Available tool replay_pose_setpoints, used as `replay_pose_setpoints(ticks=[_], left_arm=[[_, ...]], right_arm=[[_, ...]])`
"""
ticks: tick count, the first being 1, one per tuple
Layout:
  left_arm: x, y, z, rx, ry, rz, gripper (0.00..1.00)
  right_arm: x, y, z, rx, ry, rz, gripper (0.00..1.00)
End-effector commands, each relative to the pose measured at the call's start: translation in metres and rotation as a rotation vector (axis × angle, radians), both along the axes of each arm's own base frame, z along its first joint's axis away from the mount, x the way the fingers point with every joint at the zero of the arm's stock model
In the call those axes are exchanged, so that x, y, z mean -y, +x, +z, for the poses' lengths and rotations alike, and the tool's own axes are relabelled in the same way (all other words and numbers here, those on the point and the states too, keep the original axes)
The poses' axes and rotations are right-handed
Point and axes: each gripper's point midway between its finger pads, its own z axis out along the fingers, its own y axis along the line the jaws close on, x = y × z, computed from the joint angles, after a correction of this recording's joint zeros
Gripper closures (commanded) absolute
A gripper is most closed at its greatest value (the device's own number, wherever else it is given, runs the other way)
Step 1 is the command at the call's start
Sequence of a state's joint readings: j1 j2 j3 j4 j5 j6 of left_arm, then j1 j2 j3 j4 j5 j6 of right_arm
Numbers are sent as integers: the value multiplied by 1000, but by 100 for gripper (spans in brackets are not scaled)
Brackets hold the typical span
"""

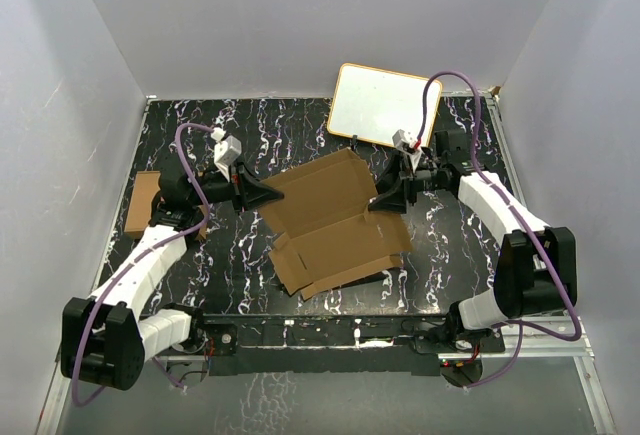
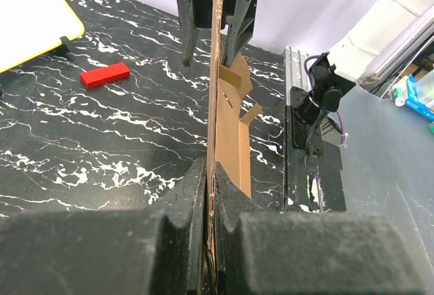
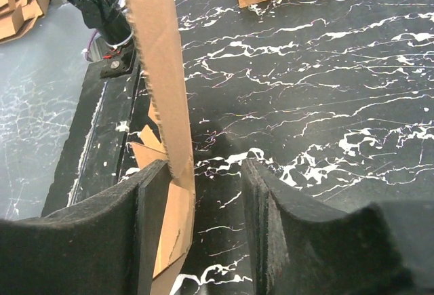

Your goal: Fold the paper box

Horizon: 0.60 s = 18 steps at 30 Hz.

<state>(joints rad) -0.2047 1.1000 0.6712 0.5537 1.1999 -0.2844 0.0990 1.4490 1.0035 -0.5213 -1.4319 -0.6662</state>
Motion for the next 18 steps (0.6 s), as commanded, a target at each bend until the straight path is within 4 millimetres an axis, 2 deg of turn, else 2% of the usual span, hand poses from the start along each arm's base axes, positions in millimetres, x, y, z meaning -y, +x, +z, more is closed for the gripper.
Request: replay_pose_setpoints(ticks=[1,7,18], left_arm=[[1,-5,5,36,-14,-39,100],[1,-7,6,40,-18,-44,100],[1,-7,8,42,-23,-46,100]], right_arm=[[-7,-3,5,74,44,53,52],[-7,-3,2,60,46,55,56],[-9,-11,-1,35,80,85,56]])
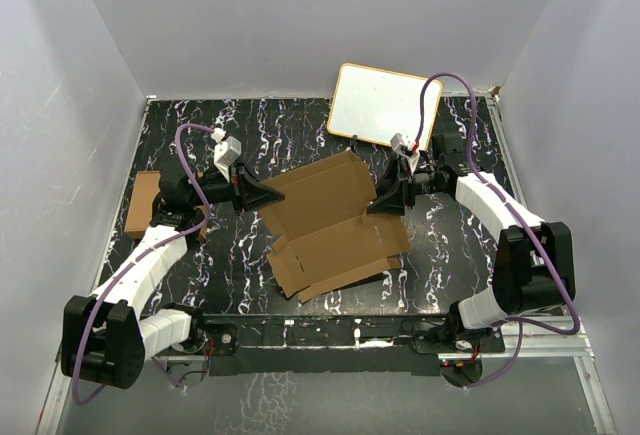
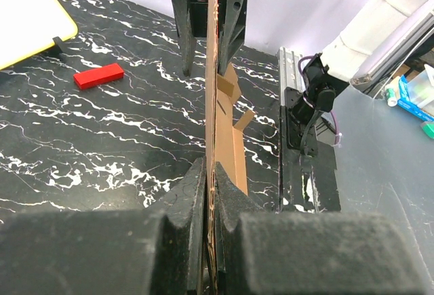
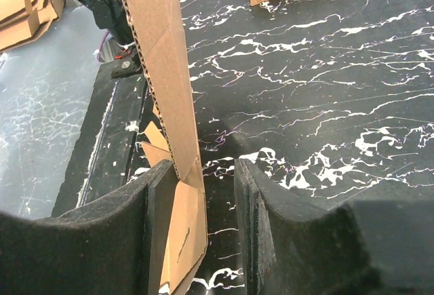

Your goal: Fold the paper box

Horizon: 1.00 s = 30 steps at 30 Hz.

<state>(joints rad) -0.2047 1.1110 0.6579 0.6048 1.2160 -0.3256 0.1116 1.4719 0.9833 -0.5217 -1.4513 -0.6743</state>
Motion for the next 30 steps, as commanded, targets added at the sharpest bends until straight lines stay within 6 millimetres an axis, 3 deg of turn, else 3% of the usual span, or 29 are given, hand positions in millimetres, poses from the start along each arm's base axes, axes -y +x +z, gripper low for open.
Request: replay_pose_setpoints(ticks=[1,16,30], left_arm=[[0,-5,9,57,-12,-30,100],[0,-5,9,57,-15,-29,100],[0,-5,9,56,-18,-29,100]], right_arm=[[-5,-6,9,72,73,60,56],[-11,-12,3,54,81,86,54],[-16,-16,-4,26,82,110,63]])
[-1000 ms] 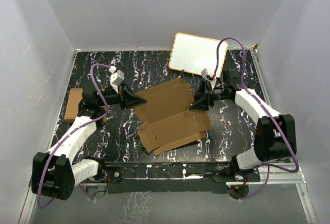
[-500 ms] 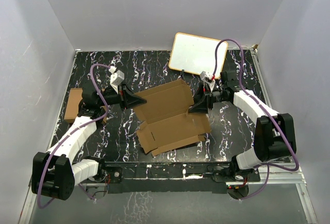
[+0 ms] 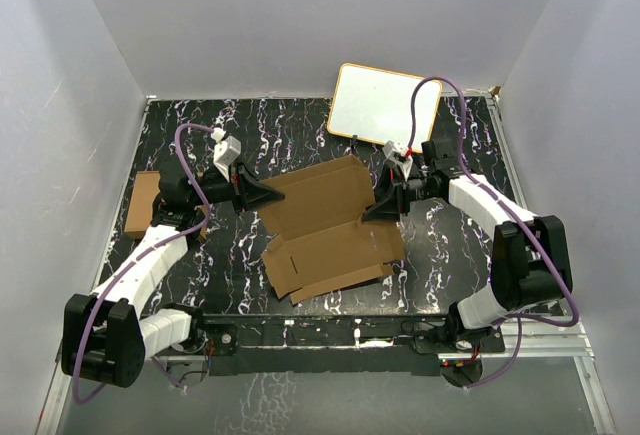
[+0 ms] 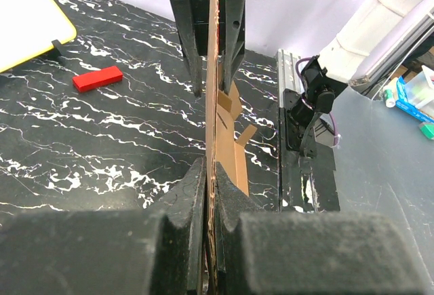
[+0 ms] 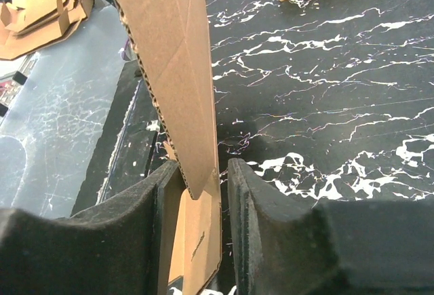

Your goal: Fold the paper box

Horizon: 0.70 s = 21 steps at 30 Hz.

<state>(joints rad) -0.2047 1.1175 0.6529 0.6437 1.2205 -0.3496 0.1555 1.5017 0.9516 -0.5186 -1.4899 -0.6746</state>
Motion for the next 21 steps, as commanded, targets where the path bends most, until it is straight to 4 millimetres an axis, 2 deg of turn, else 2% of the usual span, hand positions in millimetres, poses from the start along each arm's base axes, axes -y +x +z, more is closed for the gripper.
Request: replay_pose_setpoints(ticks=[1,8,11,19,20,21], left_arm=[[-1,-4,7,53,-9,-23,100],[-1,-4,7,52,-9,-21,100],[-1,-4,6,50,-8,-22,100],[-1,-3,7,53,-8,-12,100],[-1,-2,7,53,-7,-7,100],[-1,-2,8,58,-6,-2,100]], right_arm=[[-5,0,7,85,62,43,65],[-6,0,7,86,64,47,88],[-6,0,8,88,65,48,92],[-6,2,11,88,59,43,92],[-6,3,10,86,48,36,88],[-5,6,10,89,34,24,72]])
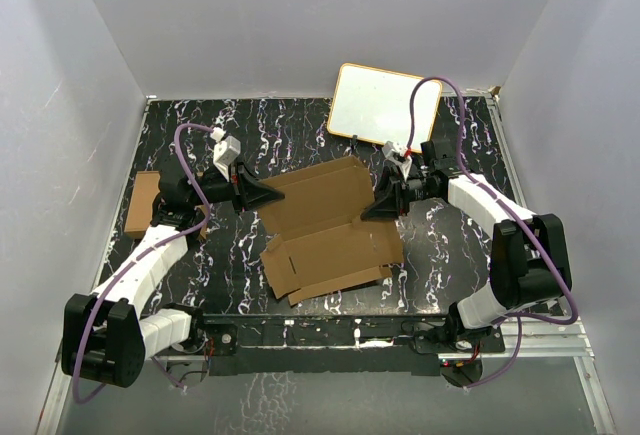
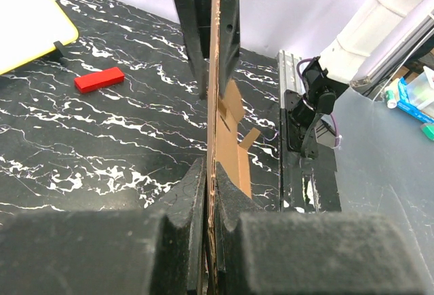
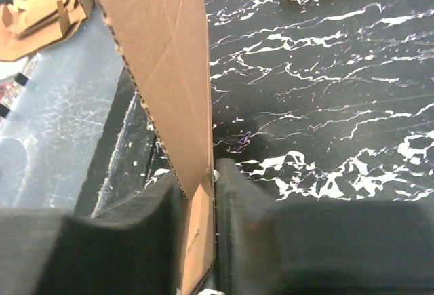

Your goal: Fold the paper box

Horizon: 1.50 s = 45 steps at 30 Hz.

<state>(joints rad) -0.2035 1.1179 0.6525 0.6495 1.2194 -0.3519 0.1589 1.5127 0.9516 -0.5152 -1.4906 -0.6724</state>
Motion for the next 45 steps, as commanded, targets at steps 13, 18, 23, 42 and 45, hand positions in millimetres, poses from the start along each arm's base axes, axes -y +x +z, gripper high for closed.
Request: replay_pose_setpoints(ticks=[13,18,23,42,45], left_arm=[[-23,16,19,135,37,258,100],[-33,12,32,165,-8,372,100],[-45,12,38,160,-45,486,100],[-43,-15,67,77,-306,448,100],[-44,-19,74,66,-344,439,100]], right_arm=[[94,45,65,325,-66,-361,22],[112,48,61,278,-110,-510,21],[125,51,40,58,-23,-637,36],[103,70,-23,-418,96,-618,43],[102,65,-8,-389,100,-550,43]])
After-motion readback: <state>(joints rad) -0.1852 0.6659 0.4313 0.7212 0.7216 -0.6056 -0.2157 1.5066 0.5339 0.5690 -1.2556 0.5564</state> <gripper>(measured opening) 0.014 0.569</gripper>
